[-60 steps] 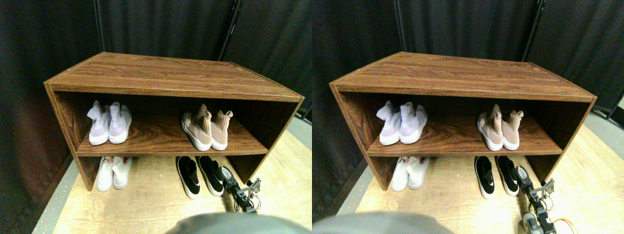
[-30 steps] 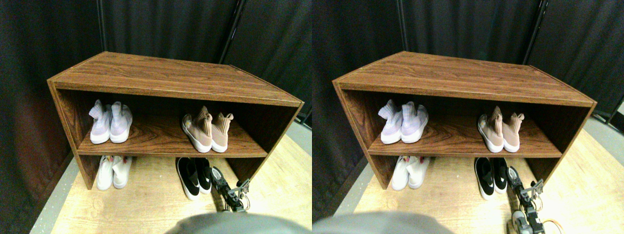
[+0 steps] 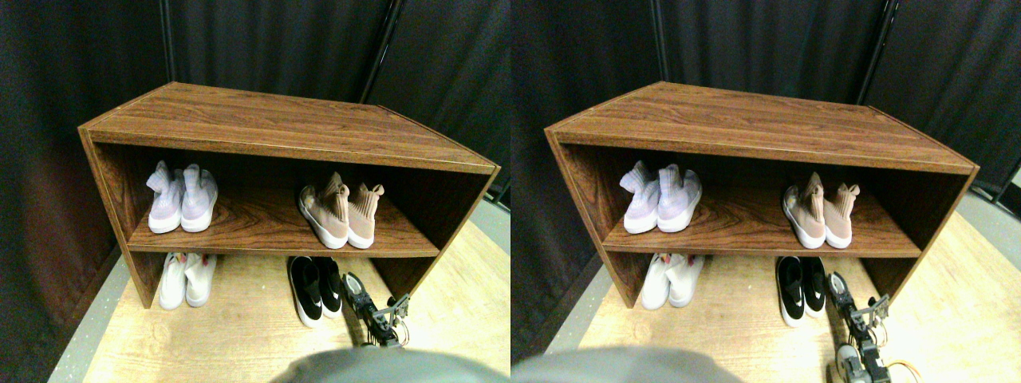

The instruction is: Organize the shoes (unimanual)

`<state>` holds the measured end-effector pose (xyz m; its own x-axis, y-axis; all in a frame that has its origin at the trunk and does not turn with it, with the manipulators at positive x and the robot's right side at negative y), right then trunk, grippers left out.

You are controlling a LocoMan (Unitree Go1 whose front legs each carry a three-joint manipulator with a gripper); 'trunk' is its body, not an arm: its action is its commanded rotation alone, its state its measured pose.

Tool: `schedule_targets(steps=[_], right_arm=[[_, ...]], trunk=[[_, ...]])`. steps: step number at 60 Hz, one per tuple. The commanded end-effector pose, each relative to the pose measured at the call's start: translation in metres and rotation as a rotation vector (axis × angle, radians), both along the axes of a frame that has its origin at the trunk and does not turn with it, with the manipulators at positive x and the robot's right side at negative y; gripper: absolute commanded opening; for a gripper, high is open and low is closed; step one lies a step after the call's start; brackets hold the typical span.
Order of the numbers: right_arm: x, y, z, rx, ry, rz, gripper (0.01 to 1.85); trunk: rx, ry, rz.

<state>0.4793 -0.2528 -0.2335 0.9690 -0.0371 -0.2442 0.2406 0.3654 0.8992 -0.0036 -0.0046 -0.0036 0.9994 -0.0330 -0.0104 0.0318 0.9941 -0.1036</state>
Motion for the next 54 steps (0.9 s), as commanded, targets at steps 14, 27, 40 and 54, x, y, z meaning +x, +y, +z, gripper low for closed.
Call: schedule_targets(steps=[14,27,40,54], right_arm=[[-0.024,-0.003,0.051,-0.05,-0.209,0.07,0.06],[-0.059,0.007,0.085,-0.064,-0.3,0.135,0.06],[-0.085,0.014,0.111,-0.09,-0.354,0.209,0.06],[-0.11,0.026,0.152,-0.09,-0.447,0.241,0.06]], trunk=[[-0.003,0.011,-0.021],[0.009,-0.009,-0.03],[0.016,-0.043,-0.043],[0.008,-0.078,-0.054]])
